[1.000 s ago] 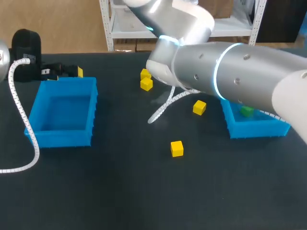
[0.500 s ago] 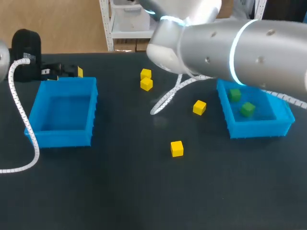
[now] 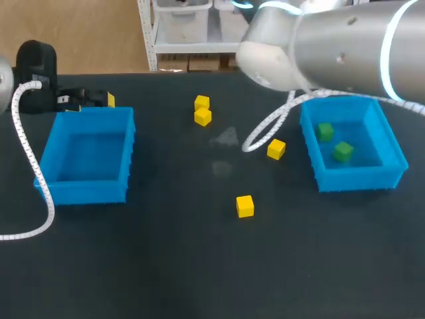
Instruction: Put the green cubes in the right bin and the yellow cubes in the left bin.
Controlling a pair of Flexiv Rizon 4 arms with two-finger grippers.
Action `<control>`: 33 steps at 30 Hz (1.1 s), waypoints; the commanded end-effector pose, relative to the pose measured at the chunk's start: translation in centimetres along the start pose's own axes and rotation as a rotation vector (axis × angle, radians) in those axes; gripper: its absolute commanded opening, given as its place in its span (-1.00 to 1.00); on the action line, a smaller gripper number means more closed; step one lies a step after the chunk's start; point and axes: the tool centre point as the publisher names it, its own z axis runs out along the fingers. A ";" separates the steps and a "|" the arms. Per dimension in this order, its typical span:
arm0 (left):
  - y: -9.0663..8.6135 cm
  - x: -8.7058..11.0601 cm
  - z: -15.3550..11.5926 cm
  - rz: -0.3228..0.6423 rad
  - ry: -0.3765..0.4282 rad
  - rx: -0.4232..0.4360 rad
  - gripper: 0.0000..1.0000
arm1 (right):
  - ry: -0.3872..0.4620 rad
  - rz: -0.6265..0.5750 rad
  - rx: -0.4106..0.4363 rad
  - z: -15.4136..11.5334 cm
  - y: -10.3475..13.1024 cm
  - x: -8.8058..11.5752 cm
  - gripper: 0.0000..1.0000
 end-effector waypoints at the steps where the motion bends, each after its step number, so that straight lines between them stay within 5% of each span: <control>1: 0.3 0.2 0.0 0.002 -0.007 0.012 1.00 | 0.019 -0.047 -0.149 0.0 -4.4 -0.3 -1.00; 9: 0.3 0.2 0.0 0.002 -0.007 0.012 1.00 | 0.112 -0.238 -0.061 3.1 -7.7 -0.5 -1.00; 23: 0.3 0.2 0.0 0.002 -0.007 0.012 1.00 | 0.162 -0.711 0.112 8.8 -9.5 1.2 -1.00; 33: 0.3 0.2 0.0 0.002 -0.007 0.012 1.00 | 0.210 -0.799 0.095 11.0 -10.1 2.3 -1.00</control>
